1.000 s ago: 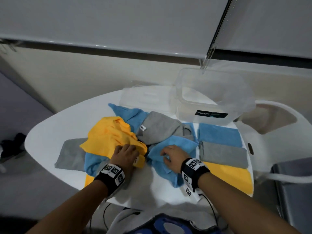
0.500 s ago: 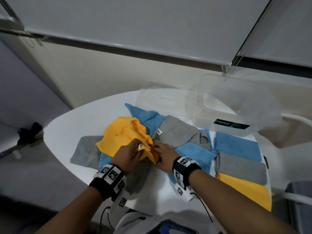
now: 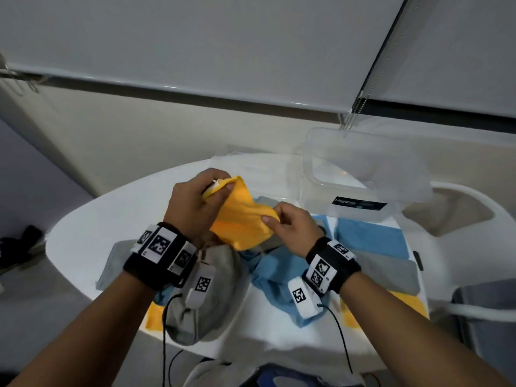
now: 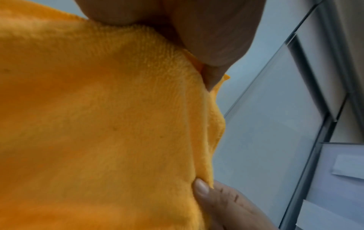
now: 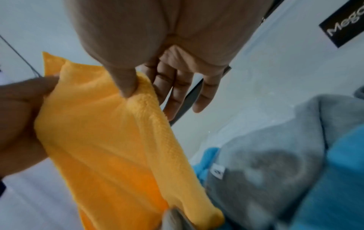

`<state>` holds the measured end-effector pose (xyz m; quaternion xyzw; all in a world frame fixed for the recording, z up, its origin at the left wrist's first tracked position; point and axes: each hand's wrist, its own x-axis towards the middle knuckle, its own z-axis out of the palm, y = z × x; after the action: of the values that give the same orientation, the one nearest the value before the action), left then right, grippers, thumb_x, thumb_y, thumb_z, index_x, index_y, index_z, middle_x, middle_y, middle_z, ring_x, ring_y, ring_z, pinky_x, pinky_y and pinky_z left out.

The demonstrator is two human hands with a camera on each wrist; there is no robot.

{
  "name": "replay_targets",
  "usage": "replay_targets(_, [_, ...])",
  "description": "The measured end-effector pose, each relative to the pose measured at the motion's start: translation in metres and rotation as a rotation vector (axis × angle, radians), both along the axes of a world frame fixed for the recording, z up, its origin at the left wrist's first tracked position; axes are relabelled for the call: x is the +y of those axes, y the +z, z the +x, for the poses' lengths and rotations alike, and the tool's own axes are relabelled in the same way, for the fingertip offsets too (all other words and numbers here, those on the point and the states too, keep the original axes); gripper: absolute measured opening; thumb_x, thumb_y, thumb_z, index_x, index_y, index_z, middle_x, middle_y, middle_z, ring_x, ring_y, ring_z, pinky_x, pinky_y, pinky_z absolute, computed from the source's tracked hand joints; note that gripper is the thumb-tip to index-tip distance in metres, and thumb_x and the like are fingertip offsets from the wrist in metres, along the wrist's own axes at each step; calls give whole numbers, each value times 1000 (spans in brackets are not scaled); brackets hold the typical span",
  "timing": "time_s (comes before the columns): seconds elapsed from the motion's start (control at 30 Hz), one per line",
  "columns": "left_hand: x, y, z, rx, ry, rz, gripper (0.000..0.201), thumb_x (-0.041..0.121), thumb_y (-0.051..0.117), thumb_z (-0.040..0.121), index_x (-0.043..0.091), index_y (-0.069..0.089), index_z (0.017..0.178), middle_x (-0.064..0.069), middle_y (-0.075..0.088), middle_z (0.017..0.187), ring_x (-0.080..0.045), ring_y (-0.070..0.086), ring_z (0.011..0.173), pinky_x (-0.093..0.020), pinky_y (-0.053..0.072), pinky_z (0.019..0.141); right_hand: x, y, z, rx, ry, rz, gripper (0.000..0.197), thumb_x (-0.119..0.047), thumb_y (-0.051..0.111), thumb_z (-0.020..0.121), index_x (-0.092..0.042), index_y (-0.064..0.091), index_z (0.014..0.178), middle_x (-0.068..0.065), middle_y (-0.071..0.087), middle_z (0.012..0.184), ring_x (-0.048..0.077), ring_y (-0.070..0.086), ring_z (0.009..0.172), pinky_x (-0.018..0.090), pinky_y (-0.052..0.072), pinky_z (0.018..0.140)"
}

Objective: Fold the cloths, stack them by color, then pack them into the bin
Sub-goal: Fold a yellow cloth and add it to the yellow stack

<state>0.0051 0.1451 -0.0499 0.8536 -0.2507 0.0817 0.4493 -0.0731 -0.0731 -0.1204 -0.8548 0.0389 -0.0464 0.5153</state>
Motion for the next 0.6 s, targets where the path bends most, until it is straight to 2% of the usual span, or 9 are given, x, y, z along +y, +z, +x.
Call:
replay_targets(0.07, [-6, 22, 5, -75, 5, -34, 25, 38, 55, 91, 18, 66, 102, 13, 64, 89, -5, 59, 87, -8, 40, 73, -8, 21, -2, -44, -9, 105, 28, -18, 66, 92, -13, 50, 70, -17, 54, 62, -1, 46, 60, 14, 36, 61])
replay_targets(0.13, [-9, 44, 9, -118, 15, -74, 19, 32, 54, 94, 19, 65, 103, 10, 64, 81, -7, 58, 79, -14, 43, 70, -10, 43, -5, -115, 14, 171, 36, -13, 64, 94, -16, 39, 67, -15, 44, 57, 1, 36, 56, 14, 31, 57])
replay_targets(0.23, [-14, 75, 15, -149, 29, -145, 8, 33, 52, 96, 38, 58, 97, 3, 58, 69, -9, 53, 64, -28, 41, 60, -11, 69, -7, -181, 27, 264, 30, -18, 61, 93, -15, 38, 74, 2, 32, 60, 15, 28, 56, 23, 29, 53])
replay_targets(0.3, [-18, 92, 21, -175, 32, -181, 11, 33, 49, 97, 42, 53, 93, 3, 53, 66, -2, 48, 61, -27, 37, 57, -13, 85, -8, -146, 45, 371, 19, -27, 63, 93, -16, 48, 88, 17, 42, 55, 18, 35, 49, 28, 30, 47])
replay_targets(0.37, [-21, 104, 28, -196, 54, -203, 13, 32, 49, 98, 41, 51, 90, 7, 52, 66, 2, 46, 62, -25, 36, 58, -19, 97, -11, -105, 78, 412, 28, -43, 69, 86, -24, 55, 100, 14, 55, 53, 19, 44, 43, 25, 35, 45])
replay_targets(0.43, [-21, 110, 34, -209, 85, -219, 13, 31, 50, 97, 42, 50, 88, 13, 52, 67, 4, 47, 63, -21, 37, 58, -29, 103, -15, -69, 119, 351, 39, -48, 72, 73, -24, 60, 102, 3, 61, 54, 16, 49, 43, 22, 38, 44])
replay_targets(0.47, [-19, 110, 36, -213, 105, -221, 13, 32, 50, 97, 43, 49, 90, 14, 51, 68, 4, 47, 63, -19, 36, 57, -35, 104, -18, -42, 140, 297, 41, -48, 73, 71, -20, 64, 99, 5, 63, 58, 17, 53, 47, 24, 41, 46])
replay_targets(0.53, [-12, 107, 41, -212, 159, -230, 14, 34, 50, 96, 47, 47, 92, 14, 49, 69, 5, 47, 63, -16, 36, 57, -49, 99, -25, 6, 176, 131, 37, -46, 75, 75, -12, 67, 88, 13, 64, 68, 23, 56, 57, 33, 44, 54])
replay_targets(0.6, [-2, 98, 43, -200, 184, -237, 15, 35, 50, 95, 51, 48, 95, 16, 52, 71, 5, 48, 66, -18, 37, 59, -63, 88, -34, 8, 144, 35, 26, -40, 70, 82, -14, 67, 78, 3, 59, 66, 13, 53, 59, 29, 40, 57])
